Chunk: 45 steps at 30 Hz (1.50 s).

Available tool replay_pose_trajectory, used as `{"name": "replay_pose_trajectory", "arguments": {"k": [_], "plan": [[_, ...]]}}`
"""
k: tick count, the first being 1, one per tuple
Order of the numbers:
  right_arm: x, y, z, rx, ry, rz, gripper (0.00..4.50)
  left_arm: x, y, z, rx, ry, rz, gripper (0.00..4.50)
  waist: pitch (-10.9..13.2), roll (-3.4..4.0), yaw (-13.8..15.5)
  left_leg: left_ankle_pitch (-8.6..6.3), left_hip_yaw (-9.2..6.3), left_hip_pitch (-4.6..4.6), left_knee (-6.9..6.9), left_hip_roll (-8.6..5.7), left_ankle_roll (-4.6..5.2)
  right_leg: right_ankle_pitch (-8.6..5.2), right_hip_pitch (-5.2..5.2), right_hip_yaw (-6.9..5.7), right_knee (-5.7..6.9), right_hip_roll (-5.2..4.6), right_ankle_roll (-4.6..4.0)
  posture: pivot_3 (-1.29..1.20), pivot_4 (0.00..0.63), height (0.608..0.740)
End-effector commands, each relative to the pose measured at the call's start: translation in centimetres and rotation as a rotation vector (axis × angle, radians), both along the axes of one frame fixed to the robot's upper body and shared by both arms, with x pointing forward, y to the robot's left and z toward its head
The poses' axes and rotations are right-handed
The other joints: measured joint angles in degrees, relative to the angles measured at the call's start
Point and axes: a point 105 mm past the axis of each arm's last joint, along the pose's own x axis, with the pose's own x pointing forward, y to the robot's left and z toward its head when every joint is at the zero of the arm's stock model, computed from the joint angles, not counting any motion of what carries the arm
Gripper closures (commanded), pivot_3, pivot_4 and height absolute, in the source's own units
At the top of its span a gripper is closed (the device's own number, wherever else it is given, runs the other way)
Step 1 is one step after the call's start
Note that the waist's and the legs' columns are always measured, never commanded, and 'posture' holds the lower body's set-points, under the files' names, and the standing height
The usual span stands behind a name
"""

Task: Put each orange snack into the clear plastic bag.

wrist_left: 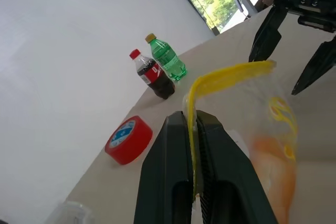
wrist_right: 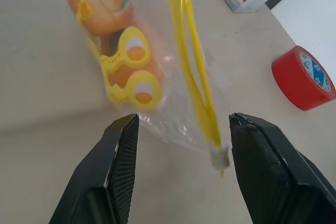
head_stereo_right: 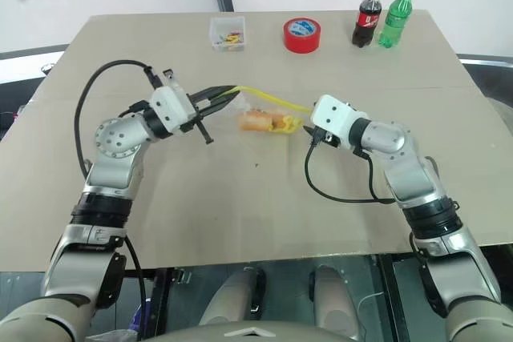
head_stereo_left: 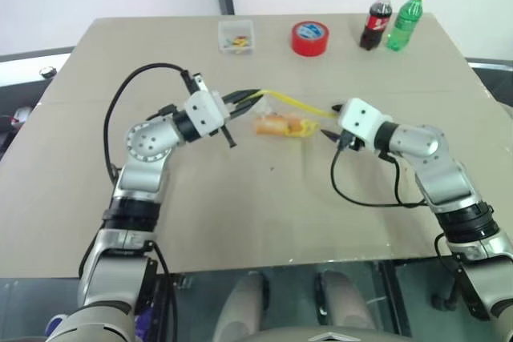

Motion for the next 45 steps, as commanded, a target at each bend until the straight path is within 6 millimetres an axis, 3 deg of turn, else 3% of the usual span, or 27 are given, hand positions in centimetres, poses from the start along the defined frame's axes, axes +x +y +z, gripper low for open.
{"name": "replay_pose_trajectory", "arguments": {"k": [1, 17, 20, 22, 24, 25, 31, 34, 40, 45], "plan": [[0.0, 0.6, 1.6, 0.002, -0.065, 0.034, 1.72, -0.5, 0.9, 1.6, -0.042, -0.046, 0.031, 4.5, 0.0, 0.0, 0.1, 0.0, -0.01, 0.0, 0.02, 0.0, 0.0, 0.0, 0.0, 0.0, 0.02, 0.0, 0.0, 0.0, 0.15, 0.74], [0.5, 0.9, 3.1, 0.012, -0.137, 0.035, 1.72, 0.1, 2.2, 0.8, -0.055, -0.001, 0.081, 4.5, 0.0, 0.0, 0.1, -0.12, -0.02, -0.01, 0.51, -0.01, 0.2, 0.0, 0.0, 0.01, 0.46, 0.02, 0.0, 0.0, 0.15, 0.74], [0.6, 1.0, 3.1, 0.013, -0.138, 0.036, 2.52, 0.1, 2.2, 0.8, -0.059, 0.003, 0.082, 4.5, 0.0, 0.0, 0.1, -0.12, -0.01, -0.02, 0.52, -0.01, 0.2, 0.0, 0.0, 0.01, 0.45, 0.02, 0.0, 0.0, 0.15, 0.74], [0.6, 1.0, 3.1, 0.012, -0.136, 0.037, 3.53, 0.2, 2.3, 0.8, -0.063, 0.005, 0.083, 4.5, 0.0, 0.0, 0.1, -0.12, -0.01, -0.02, 0.52, -0.01, 0.2, 0.0, 0.0, 0.01, 0.45, 0.02, 0.0, 0.0, 0.15, 0.74], [0.7, 0.9, 3.0, 0.007, -0.137, 0.036, 4.27, 0.3, 2.3, 0.9, -0.07, 0.008, 0.086, 4.5, 0.0, 0.0, 0.1, -0.12, -0.01, -0.02, 0.52, -0.01, 0.2, 0.0, 0.0, 0.01, 0.46, 0.02, -0.01, 0.0, 0.15, 0.74], [0.7, 0.9, 3.1, 0.006, -0.138, 0.035, 4.39, 0.4, 2.4, 1.0, -0.075, 0.009, 0.087, 4.5, 0.0, 0.0, 0.1, -0.12, -0.01, -0.02, 0.52, -0.01, 0.2, 0.0, 0.0, 0.01, 0.46, 0.02, -0.01, 0.0, 0.15, 0.74], [1.1, 0.4, 4.0, -0.001, -0.167, 0.02, 4.39, 1.0, 2.5, 1.2, -0.109, 0.031, 0.092, 4.5, 0.0, 0.0, 0.1, -0.12, -0.01, -0.02, 0.53, -0.01, 0.2, 0.01, 0.0, 0.01, 0.46, 0.02, 0.0, 0.0, 0.15, 0.74], [1.8, -0.6, 5.5, -0.014, -0.209, -0.012, 4.39, 1.9, 2.2, 1.7, -0.12, 0.048, 0.099, 4.5, 0.0, 0.01, 0.1, -0.12, -0.01, -0.03, 0.54, -0.01, 0.2, 0.0, 0.0, -0.02, 0.45, 0.02, -0.01, 0.0, 0.15, 0.74], [3.6, -3.6, 9.3, -0.046, -0.332, -0.132, 4.39, 4.7, 0.6, 5.0, -0.129, -0.034, 0.111, 4.5, 0.0, 0.0, 0.4, -0.12, 0.09, -0.1, 0.64, -0.09, 0.19, 0.01, 0.04, -0.14, 0.45, 0.01, 0.0, 0.0, 0.15, 0.74], [3.8, -5.9, 11.7, -0.076, -0.424, -0.221, 4.39, 5.8, -0.5, 6.6, -0.109, -0.092, 0.111, 4.5, 0.0, 0.0, 0.0, -0.01, 0.17, -0.15, 0.59, -0.09, 0.02, 0.0, 0.01, -0.11, 0.37, 0.0, 0.01, 0.0, 0.15, 0.74]]}}
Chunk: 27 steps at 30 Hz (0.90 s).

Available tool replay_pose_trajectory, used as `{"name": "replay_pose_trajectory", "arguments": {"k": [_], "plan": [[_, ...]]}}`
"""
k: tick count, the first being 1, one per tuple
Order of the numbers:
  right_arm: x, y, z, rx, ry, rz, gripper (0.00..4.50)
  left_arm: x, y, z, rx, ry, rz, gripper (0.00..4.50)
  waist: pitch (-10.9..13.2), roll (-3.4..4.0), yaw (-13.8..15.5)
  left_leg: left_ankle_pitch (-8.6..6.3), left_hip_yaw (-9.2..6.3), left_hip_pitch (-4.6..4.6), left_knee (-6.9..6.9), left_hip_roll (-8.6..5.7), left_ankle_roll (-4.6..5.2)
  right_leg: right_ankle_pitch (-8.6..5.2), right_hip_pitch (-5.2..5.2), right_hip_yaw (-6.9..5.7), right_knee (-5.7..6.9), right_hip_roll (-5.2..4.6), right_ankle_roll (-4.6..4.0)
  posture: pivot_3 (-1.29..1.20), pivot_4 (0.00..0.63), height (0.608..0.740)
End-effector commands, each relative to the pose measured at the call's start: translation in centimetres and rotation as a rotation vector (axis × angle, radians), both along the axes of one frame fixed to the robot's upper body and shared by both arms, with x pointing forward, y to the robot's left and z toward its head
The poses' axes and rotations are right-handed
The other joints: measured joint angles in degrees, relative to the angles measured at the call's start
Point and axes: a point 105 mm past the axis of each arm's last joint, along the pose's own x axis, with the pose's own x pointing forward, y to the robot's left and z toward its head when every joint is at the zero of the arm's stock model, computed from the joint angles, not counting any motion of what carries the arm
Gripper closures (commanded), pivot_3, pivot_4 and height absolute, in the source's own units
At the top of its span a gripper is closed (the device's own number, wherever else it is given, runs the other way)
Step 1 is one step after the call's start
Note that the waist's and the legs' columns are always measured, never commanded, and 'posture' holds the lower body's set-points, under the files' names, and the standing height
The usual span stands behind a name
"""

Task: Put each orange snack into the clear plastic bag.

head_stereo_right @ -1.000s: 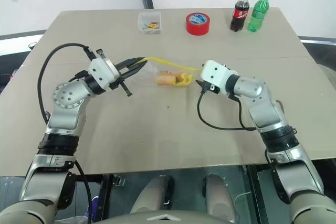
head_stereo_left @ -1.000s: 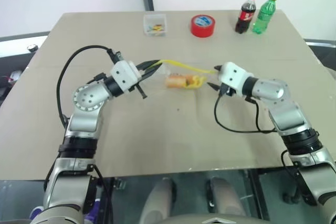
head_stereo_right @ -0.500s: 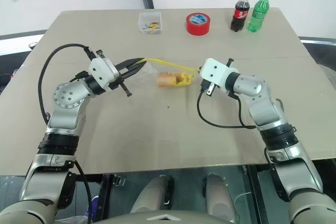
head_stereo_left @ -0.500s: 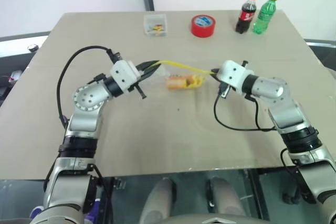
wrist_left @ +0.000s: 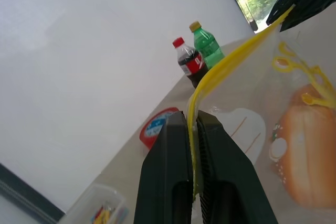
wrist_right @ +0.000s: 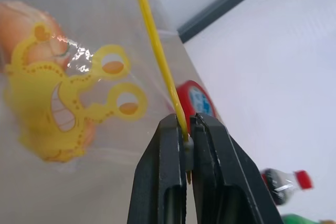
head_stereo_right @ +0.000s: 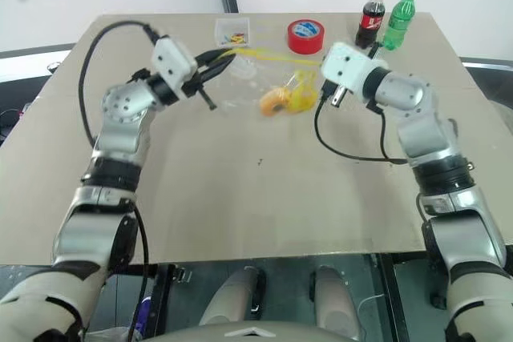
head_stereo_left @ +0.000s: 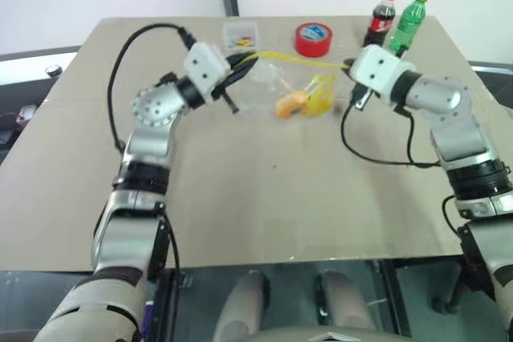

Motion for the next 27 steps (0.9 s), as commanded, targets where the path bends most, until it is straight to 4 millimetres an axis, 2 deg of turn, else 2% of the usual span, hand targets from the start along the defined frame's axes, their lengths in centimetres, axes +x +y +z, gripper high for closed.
{"name": "replay_pose_trajectory", "arguments": {"k": [1, 5, 6, 9, 14, 15, 16, 19, 21, 24, 25, 27], "plan": [[-0.1, -3.5, 3.3, 0.002, -0.131, -0.124, 4.39, 0.2, 0.5, 1.4, 0.015, -0.104, 0.032, 4.5, 0.0, 0.0, -0.3, 0.0, 0.03, 0.0, -0.02, 0.0, 0.0, 0.0, -0.02, 0.05, 0.0, 0.0, 0.0, 0.0, 0.15, 0.74], [-1.3, -4.7, 3.1, -0.026, -0.153, -0.155, 4.39, -1.2, -0.6, 0.2, 0.059, -0.147, -0.047, 4.5, 0.0, 0.0, -0.2, 0.0, 0.05, -0.04, -0.12, 0.03, 0.0, 0.0, -0.16, 0.15, 0.01, -0.01, 0.0, 0.0, 0.15, 0.74], [-2.1, -4.5, 2.0, -0.034, -0.114, -0.133, 4.39, -1.8, -0.9, -0.9, 0.088, -0.144, -0.076, 4.5, 0.0, 0.0, -0.2, 0.0, 0.05, -0.04, -0.12, 0.03, 0.0, 0.0, -0.16, 0.16, 0.01, -0.01, 0.0, 0.0, 0.15, 0.74], [-5.3, -3.0, -3.3, -0.029, 0.054, -0.052, 4.39, -4.3, -1.4, -6.2, 0.213, -0.089, -0.153, 4.5, -0.1, 0.0, -0.2, -0.01, -0.05, 0.06, -0.29, 0.09, 0.02, -0.01, -0.08, 0.22, -0.07, -0.01, 0.0, 0.0, 0.15, 0.74], [-9.3, -1.7, -9.4, -0.065, 0.26, 0.004, 4.39, -7.8, -1.9, -11.4, 0.289, 0.055, -0.24, 4.5, 0.0, 0.01, -0.1, -0.15, -0.01, -0.01, -0.09, 0.09, 0.25, 0.0, -0.2, 0.34, 0.11, -0.03, 0.0, 0.0, 0.15, 0.74], [-10.0, -1.7, -10.2, -0.065, 0.295, 0.008, 3.71, -8.7, -1.8, -12.4, 0.292, 0.117, -0.267, 3.76, 0.0, 0.01, -0.1, -0.16, -0.05, 0.07, -0.05, 0.11, 0.27, 0.0, -0.09, 0.32, 0.14, -0.01, 0.01, 0.0, 0.15, 0.74], [-10.5, -1.8, -10.7, -0.061, 0.325, 0.012, 3.66, -9.4, -1.7, -12.9, 0.281, 0.173, -0.289, 3.72, 0.0, 0.02, -0.1, -0.16, -0.06, 0.15, -0.01, 0.12, 0.27, 0.0, -0.02, 0.31, 0.16, 0.0, 0.01, 0.0, 0.15, 0.74], [-12.0, -2.6, -11.4, -0.033, 0.401, 0.009, 2.54, -10.9, -0.8, -12.9, 0.196, 0.32, -0.295, 2.66, 0.0, 0.03, 0.0, -0.16, -0.1, 0.49, 0.0, 0.21, 0.27, -0.01, 0.39, 0.27, 0.11, 0.03, 0.01, 0.0, 0.15, 0.74], [-13.1, -3.7, -11.7, 0.003, 0.463, -0.006, 1.44, -12.0, 0.6, -13.0, 0.144, 0.455, -0.29, 1.61, 0.0, 0.02, 0.1, -0.17, -0.09, 0.92, -0.07, 0.32, 0.29, -0.03, 0.84, 0.25, 0.02, 0.03, 0.0, 0.0, 0.15, 0.74], [-14.6, -5.4, -11.4, 0.067, 0.508, -0.032, 0.15, -13.1, 3.1, -12.4, 0.054, 0.585, -0.232, 0.4, 0.0, 0.03, 0.2, -0.18, -0.12, 1.07, -0.08, 0.39, 0.29, -0.03, 0.98, 0.21, 0.0, 0.05, 0.01, 0.0, 0.15, 0.74], [-15.1, -5.9, -11.1, 0.129, 0.528, -0.035, 0.0, -13.3, 4.1, -12.4, 0.044, 0.617, -0.192, 0.05, 0.0, 0.03, 0.2, -0.18, -0.14, 1.09, -0.08, 0.41, 0.29, -0.03, 1.0, 0.19, -0.02, 0.05, 0.01, 0.0, 0.15, 0.74], [-16.0, -6.4, -10.6, 0.212, 0.552, -0.031, 0.0, -13.7, 5.3, -12.3, 0.031, 0.658, -0.142, 0.05, 0.0, 0.04, 0.3, -0.19, -0.13, 1.11, -0.09, 0.44, 0.29, -0.04, 1.02, 0.19, -0.02, 0.05, 0.0, 0.0, 0.15, 0.74]]}}
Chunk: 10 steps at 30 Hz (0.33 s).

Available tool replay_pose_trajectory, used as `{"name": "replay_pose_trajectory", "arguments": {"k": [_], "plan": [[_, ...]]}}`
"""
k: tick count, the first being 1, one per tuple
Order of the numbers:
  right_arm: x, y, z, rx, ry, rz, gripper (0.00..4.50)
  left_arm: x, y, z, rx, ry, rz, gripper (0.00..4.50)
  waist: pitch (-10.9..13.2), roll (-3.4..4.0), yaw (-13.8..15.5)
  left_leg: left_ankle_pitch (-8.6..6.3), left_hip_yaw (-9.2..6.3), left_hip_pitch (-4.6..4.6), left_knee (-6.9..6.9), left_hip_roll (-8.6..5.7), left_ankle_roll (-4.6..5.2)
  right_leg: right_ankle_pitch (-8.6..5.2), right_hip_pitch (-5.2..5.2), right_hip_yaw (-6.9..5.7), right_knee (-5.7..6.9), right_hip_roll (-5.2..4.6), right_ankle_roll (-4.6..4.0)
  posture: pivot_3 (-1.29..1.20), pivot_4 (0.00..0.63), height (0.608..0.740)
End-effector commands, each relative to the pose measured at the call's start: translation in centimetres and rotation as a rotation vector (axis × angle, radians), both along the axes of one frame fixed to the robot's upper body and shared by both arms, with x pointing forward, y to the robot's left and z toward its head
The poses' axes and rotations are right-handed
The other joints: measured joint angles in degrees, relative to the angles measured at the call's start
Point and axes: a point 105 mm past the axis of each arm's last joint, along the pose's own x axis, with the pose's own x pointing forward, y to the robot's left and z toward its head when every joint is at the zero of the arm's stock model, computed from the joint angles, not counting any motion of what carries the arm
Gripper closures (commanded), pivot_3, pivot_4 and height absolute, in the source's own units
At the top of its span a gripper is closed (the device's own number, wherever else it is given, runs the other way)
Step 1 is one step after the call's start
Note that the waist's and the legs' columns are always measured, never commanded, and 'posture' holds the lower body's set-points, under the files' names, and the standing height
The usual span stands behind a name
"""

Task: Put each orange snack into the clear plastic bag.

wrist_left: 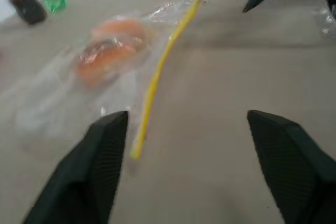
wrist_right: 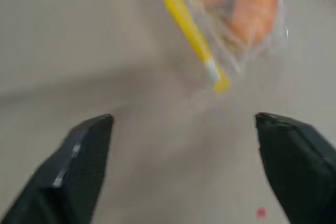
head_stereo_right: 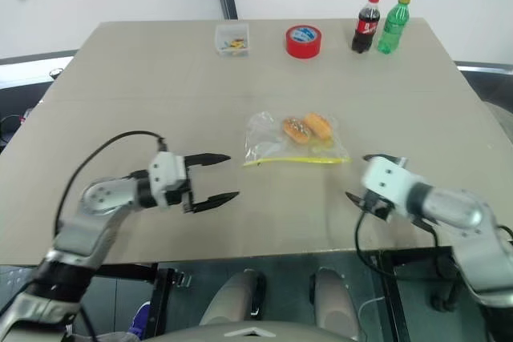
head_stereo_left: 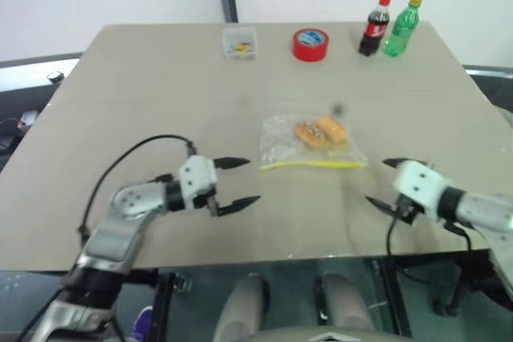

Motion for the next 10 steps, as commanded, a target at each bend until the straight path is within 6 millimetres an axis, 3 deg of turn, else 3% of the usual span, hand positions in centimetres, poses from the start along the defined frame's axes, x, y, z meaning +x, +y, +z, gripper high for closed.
{"name": "replay_pose_trajectory", "arguments": {"k": [1, 10], "plan": [[-1.4, -0.4, 2.5, 0.118, -0.034, 0.002, 0.0, -0.5, 1.4, 1.9, -0.023, 0.007, 0.063, 0.05, 0.0, 0.01, 0.1, 0.0, 0.0, 0.02, 0.0, 0.0, 0.0, 0.0, 0.02, 0.0, -0.01, 0.0, 0.0, 0.0, 0.15, 0.74], [-1.8, -1.5, 4.1, 0.193, -0.092, -0.045, 0.0, -0.4, 2.8, 4.2, -0.083, 0.067, 0.116, 0.05, 0.0, 0.0, 0.6, 0.0, 0.03, 0.03, 0.0, 0.01, 0.0, -0.01, 0.08, -0.02, -0.1, 0.0, -0.01, 0.0, 0.15, 0.74]]}}
